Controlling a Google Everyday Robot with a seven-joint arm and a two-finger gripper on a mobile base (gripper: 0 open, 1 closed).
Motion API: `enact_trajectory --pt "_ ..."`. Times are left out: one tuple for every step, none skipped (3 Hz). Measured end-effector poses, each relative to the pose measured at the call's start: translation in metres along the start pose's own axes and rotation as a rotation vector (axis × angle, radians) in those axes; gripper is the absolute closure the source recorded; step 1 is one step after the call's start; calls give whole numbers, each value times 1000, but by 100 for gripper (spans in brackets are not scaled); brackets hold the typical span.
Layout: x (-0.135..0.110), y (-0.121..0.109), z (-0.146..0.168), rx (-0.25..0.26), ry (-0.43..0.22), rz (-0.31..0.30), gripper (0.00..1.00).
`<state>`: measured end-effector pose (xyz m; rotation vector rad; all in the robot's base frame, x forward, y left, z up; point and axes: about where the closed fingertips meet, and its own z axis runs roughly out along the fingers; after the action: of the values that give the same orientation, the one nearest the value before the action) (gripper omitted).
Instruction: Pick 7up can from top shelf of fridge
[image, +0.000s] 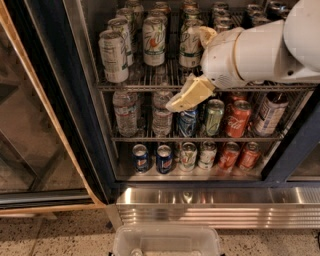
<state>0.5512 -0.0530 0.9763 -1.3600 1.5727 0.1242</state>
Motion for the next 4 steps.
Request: enact_trajectory --pt "0 0 0 0 0 0 0" --pt "-1 -4 13 41 -18 18 0" --pt "8 1 36 89 -61 61 0" --pt "1 3 65 163 -181 116 0"
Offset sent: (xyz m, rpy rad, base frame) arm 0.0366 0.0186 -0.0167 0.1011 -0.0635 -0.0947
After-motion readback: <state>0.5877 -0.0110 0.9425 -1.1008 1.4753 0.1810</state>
